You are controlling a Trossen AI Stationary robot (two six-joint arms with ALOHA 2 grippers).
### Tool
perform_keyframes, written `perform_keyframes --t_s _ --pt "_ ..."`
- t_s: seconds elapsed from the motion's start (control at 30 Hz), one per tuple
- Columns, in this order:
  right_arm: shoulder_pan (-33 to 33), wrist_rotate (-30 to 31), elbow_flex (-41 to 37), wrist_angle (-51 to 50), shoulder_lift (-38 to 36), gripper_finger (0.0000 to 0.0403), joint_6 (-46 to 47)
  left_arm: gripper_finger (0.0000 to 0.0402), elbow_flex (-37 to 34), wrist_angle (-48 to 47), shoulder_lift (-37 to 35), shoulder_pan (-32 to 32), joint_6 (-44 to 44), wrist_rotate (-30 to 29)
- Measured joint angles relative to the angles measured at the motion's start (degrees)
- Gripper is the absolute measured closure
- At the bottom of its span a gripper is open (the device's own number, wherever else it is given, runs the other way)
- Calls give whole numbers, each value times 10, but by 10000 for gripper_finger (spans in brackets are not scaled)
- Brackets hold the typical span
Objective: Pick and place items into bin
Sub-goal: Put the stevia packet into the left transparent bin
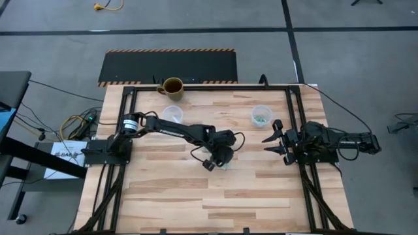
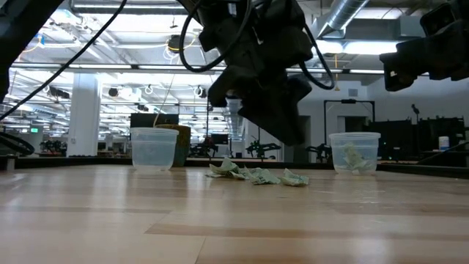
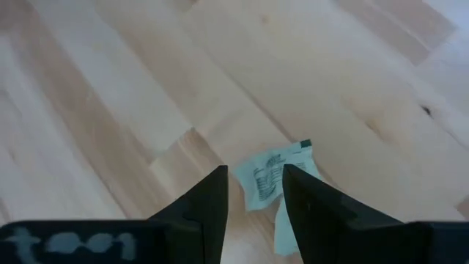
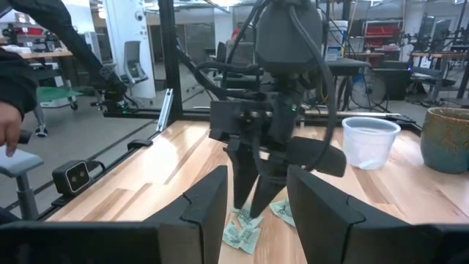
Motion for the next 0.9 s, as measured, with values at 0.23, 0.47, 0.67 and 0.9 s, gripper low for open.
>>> perform_keyframes --t_s 0.23,0.47,0.67,0.9 --pt "0 0 0 0 0 269 0 281 0 12 0 -2 30 -1" --pt "0 0 0 0 0 269 0 281 0 20 21 -7 -5 2" --pt "0 0 0 1 -1 269 0 281 6 27 34 -5 -21 10" --pt "0 0 0 0 -1 270 0 281 5 16 47 -5 -37 17"
